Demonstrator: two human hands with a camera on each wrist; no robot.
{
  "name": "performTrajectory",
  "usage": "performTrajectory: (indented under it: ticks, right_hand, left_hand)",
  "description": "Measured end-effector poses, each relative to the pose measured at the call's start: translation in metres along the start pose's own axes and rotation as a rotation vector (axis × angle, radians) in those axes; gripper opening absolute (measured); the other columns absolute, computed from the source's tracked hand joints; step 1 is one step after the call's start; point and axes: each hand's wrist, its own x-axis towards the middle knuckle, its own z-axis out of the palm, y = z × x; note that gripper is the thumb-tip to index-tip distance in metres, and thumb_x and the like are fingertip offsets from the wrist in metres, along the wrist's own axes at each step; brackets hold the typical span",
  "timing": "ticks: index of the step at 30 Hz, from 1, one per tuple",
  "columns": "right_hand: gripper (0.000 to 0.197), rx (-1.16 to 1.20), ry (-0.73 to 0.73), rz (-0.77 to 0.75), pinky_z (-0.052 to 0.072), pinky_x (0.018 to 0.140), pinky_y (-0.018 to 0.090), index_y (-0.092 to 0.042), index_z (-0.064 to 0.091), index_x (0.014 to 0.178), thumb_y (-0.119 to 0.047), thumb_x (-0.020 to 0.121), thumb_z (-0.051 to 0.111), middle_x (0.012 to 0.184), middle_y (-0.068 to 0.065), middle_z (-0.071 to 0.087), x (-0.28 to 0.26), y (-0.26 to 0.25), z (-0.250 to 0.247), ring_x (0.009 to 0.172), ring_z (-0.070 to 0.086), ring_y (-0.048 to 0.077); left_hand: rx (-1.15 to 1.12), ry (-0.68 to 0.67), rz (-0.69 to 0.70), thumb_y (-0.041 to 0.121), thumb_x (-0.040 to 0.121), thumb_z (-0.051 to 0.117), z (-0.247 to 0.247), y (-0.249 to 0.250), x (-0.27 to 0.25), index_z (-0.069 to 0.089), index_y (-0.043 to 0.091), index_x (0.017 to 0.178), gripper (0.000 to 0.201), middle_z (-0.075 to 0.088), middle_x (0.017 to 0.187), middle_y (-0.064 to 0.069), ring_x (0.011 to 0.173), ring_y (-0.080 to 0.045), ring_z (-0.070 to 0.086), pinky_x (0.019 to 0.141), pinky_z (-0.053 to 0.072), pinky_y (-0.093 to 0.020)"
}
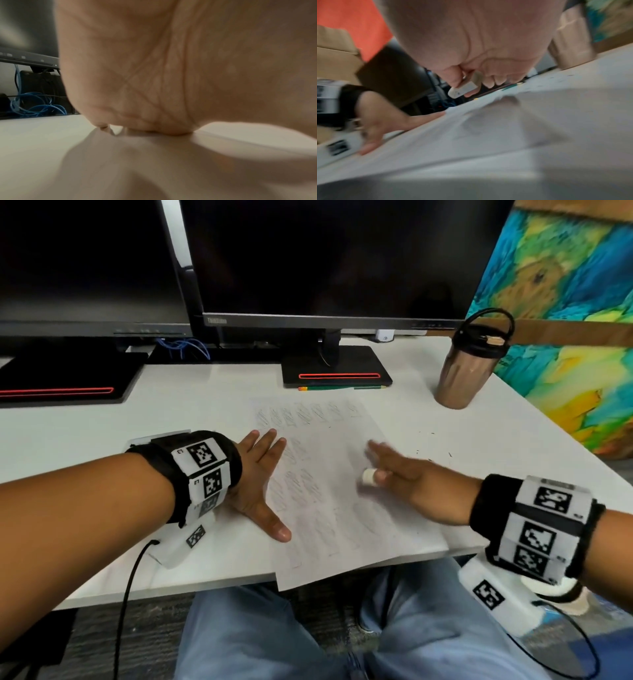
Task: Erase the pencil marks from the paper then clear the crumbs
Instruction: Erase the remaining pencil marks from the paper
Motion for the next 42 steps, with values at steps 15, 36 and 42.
performTrajectory:
  ticks: [15,36,42]
  right_hand:
    - [0.021,-0.428,0.245,-0.355,0.043,0.065,0.023,-0.025,0.066,0.090,-0.046,0.087,0.062,0.071,-0.016,0.061,0.037,-0.055,-0.044,0.067,0.054,0.003]
    - [0.029,-0.392,0.056,-0.489,0.047,0.060,0.029,-0.048,0.053,0.066,-0.032,0.088,0.063,0.064,-0.012,0.060,0.084,-0.069,-0.002,0.063,0.058,0.010]
    - [0.012,-0.492,0.172,-0.485,0.050,0.063,0.032,-0.029,0.069,0.093,-0.033,0.090,0.058,0.066,-0.015,0.061,0.088,-0.066,-0.004,0.064,0.058,0.011]
  left_hand:
    - [-0.086,0.119,0.013,0.101,0.049,0.051,-0.012,0.008,0.000,-0.029,0.022,0.151,0.152,-0.038,0.157,-0.001,0.146,-0.029,-0.032,0.120,-0.006,-0.058]
    - [-0.077,0.111,0.000,0.093,0.053,0.061,-0.006,0.013,0.016,-0.031,0.029,0.150,0.147,-0.036,0.158,-0.003,0.147,-0.032,-0.029,0.120,-0.004,-0.060]
    - [-0.098,0.104,-0.016,0.092,0.051,0.062,-0.007,0.014,0.015,-0.031,0.028,0.150,0.150,-0.037,0.158,-0.004,0.147,-0.032,-0.029,0.120,-0.004,-0.060]
